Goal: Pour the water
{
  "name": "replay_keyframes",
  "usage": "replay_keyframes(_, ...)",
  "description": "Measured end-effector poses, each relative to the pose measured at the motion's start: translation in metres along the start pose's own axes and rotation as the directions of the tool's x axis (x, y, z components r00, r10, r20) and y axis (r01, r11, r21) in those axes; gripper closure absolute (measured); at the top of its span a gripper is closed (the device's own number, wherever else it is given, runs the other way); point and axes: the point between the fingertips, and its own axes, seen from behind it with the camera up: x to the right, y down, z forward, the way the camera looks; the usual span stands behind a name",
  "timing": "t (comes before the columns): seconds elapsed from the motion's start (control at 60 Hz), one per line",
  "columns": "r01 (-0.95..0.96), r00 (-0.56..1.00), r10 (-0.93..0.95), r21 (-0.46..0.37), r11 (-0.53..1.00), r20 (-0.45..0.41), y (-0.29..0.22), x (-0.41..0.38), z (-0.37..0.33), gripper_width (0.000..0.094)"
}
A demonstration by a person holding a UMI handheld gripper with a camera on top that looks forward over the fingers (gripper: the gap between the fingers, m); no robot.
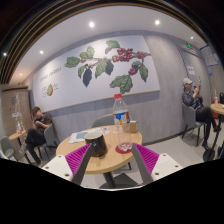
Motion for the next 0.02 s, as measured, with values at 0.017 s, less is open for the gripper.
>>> replay_keyframes(0.017,0.002,1.000,-0.002,0.001,1.000,0.001,0.0027,0.0002,-0.0029,0.0085)
